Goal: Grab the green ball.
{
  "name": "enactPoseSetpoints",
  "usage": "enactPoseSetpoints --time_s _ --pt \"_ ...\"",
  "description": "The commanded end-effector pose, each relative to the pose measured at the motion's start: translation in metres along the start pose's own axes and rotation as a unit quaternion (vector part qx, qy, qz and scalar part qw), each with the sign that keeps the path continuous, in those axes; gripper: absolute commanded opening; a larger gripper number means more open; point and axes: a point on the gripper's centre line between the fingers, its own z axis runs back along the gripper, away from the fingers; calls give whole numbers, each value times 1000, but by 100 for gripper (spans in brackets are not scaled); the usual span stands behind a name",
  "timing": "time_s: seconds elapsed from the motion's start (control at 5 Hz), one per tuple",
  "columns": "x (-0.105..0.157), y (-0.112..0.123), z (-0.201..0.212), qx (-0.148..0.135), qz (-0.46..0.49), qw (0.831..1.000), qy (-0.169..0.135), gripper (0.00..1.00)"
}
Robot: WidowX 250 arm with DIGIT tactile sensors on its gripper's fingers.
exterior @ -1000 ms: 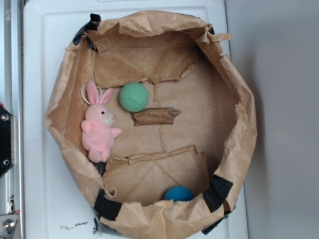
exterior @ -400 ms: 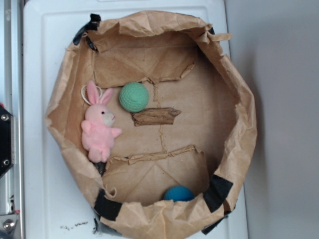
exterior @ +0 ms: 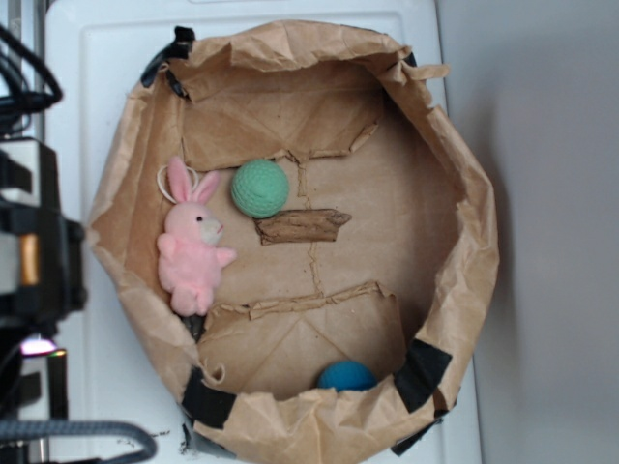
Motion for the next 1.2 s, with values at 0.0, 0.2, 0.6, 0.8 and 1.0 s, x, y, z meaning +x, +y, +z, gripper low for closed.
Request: enactPoseSetpoints --time_s 0.0,0.2,0.6,0.8,1.0 --pt "5 4 6 1 9 1000 -11 100" --pt "5 4 6 1 9 1000 -11 100" --pt "39 5 -18 13 57 998 -16 100" --pt "51 9 -31 30 83 996 -19 100" --pt "66 13 -52 42 144 989 -10 100"
